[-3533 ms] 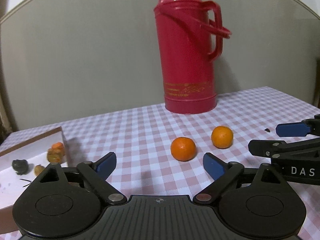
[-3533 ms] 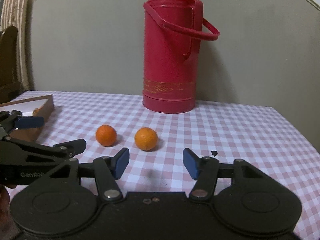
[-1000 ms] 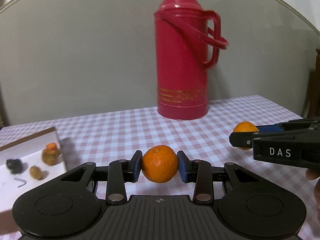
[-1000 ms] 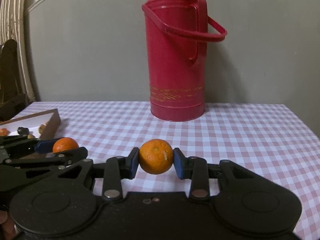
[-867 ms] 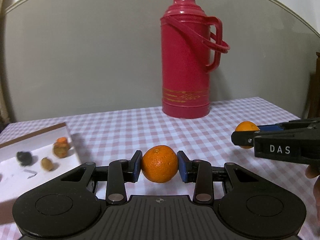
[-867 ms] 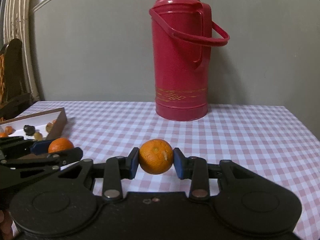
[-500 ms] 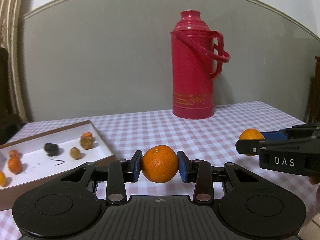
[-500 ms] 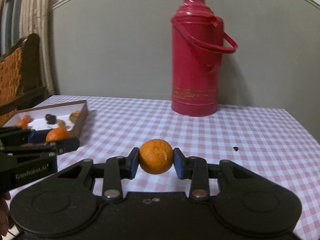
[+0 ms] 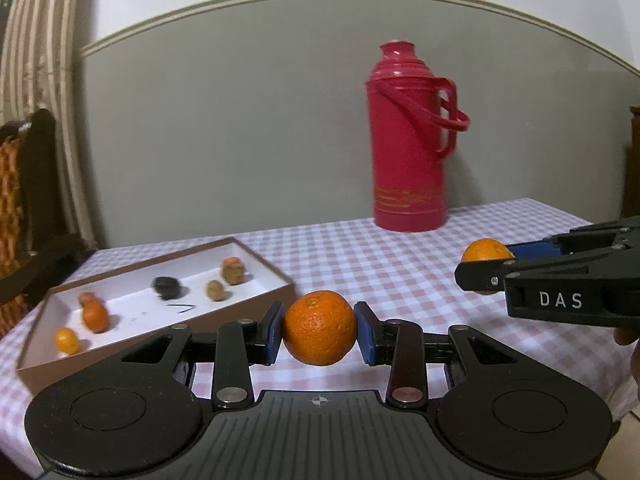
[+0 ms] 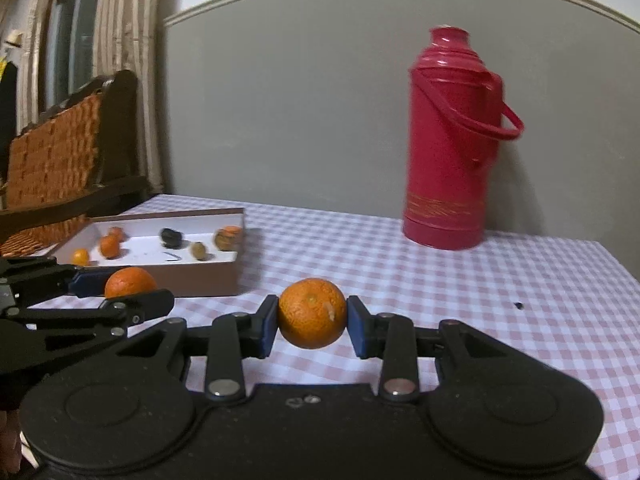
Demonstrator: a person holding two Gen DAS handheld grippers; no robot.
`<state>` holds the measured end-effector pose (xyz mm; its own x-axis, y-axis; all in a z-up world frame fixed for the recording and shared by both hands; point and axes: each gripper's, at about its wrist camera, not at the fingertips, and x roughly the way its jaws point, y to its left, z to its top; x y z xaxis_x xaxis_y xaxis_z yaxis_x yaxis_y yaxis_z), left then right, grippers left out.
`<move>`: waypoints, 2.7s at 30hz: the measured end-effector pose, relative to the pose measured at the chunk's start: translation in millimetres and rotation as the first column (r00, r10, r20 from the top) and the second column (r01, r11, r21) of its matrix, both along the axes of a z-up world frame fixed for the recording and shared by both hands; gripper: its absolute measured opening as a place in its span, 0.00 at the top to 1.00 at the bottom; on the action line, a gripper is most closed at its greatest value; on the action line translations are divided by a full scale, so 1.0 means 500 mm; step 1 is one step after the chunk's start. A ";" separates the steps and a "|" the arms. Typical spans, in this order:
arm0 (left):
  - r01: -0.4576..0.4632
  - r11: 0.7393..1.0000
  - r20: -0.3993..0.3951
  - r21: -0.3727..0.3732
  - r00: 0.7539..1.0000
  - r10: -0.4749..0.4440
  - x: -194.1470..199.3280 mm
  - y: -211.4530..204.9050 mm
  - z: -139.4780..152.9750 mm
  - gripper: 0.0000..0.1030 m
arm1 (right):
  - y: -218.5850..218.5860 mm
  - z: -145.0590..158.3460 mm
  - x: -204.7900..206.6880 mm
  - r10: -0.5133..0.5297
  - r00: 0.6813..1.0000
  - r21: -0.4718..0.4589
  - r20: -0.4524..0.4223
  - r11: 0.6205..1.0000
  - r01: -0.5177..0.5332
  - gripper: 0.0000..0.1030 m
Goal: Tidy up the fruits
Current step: 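Carry both held mandarins back over the white box, then lower both mandarins into the box and open both tools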
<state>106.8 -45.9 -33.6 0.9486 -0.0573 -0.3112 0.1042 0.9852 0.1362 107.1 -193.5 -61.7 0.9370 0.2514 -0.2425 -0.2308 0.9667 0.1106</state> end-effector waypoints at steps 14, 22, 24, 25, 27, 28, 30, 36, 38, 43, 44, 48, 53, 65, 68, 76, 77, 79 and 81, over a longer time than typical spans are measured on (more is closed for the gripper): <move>-0.145 0.989 0.072 -0.016 0.987 0.146 -0.057 0.154 0.025 0.63 | 0.143 0.035 -0.014 0.166 0.984 -0.070 0.065 0.984 -0.161 0.73; -0.210 0.977 0.082 -0.018 0.974 0.211 -0.069 0.215 0.030 0.63 | 0.224 0.055 -0.017 0.264 0.959 -0.104 0.098 0.961 -0.254 0.73; -0.226 0.974 0.083 -0.023 0.970 0.227 -0.075 0.228 0.030 0.63 | 0.240 0.059 -0.018 0.282 0.954 -0.109 0.106 0.957 -0.270 0.73; -0.232 0.972 0.085 -0.027 0.969 0.234 -0.077 0.234 0.031 0.63 | 0.248 0.062 -0.019 0.287 0.952 -0.110 0.111 0.955 -0.275 0.73; -0.245 0.969 0.089 -0.030 0.965 0.246 -0.081 0.244 0.032 0.63 | 0.264 0.068 -0.020 0.300 0.946 -0.112 0.122 0.951 -0.287 0.73; -0.251 0.968 0.092 -0.031 0.963 0.252 -0.082 0.249 0.033 0.63 | 0.270 0.071 -0.021 0.307 0.943 -0.113 0.128 0.949 -0.293 0.73; -0.261 0.965 0.093 -0.035 0.960 0.264 -0.083 0.257 0.035 0.63 | 0.284 0.076 -0.020 0.319 0.938 -0.117 0.138 0.945 -0.304 0.73; -0.293 0.955 0.089 -0.049 0.951 0.296 -0.081 0.289 0.036 0.63 | 0.317 0.092 -0.023 0.341 0.926 -0.119 0.165 0.938 -0.324 0.73; -0.305 0.951 0.087 -0.057 0.947 0.309 -0.079 0.300 0.036 0.63 | 0.326 0.098 -0.024 0.344 0.922 -0.120 0.176 0.937 -0.327 0.73; -0.328 0.943 0.089 -0.065 0.939 0.333 -0.069 0.325 0.040 0.63 | 0.346 0.112 -0.017 0.341 0.921 -0.139 0.190 0.938 -0.319 0.73; -0.332 0.941 0.090 -0.068 0.937 0.337 -0.066 0.330 0.041 0.63 | 0.348 0.116 -0.014 0.338 0.921 -0.138 0.193 0.939 -0.316 0.73; -0.352 0.932 0.092 -0.084 0.929 0.359 -0.051 0.344 0.048 0.63 | 0.354 0.128 0.003 0.324 0.923 -0.135 0.206 0.944 -0.301 0.73; -0.361 0.927 0.092 -0.099 0.925 0.370 -0.028 0.355 0.053 0.63 | 0.363 0.133 0.027 0.323 0.921 -0.144 0.216 0.944 -0.297 0.73; -0.380 0.917 0.109 -0.123 0.913 0.393 0.043 0.384 0.064 0.63 | 0.365 0.137 0.098 0.302 0.928 -0.131 0.218 0.952 -0.278 0.73; -0.382 0.916 0.109 -0.123 0.912 0.395 0.057 0.392 0.065 0.63 | 0.363 0.142 0.114 0.292 0.930 -0.122 0.223 0.955 -0.270 0.73; -0.381 0.918 0.111 -0.111 0.913 0.393 0.101 0.395 0.069 0.63 | 0.370 0.145 0.154 0.283 0.934 -0.113 0.219 0.958 -0.264 0.73; -0.380 0.919 0.110 -0.108 0.914 0.391 0.107 0.396 0.069 0.63 | 0.370 0.146 0.160 0.284 0.934 -0.112 0.218 0.958 -0.265 0.73; -0.381 0.918 0.108 -0.107 0.914 0.392 0.115 0.398 0.067 0.63 | 0.374 0.146 0.170 0.282 0.935 -0.109 0.213 0.958 -0.264 0.73; -0.382 0.918 0.103 -0.108 0.914 0.392 0.121 0.399 0.066 0.63 | 0.376 0.147 0.181 0.281 0.936 -0.109 0.212 0.959 -0.263 0.73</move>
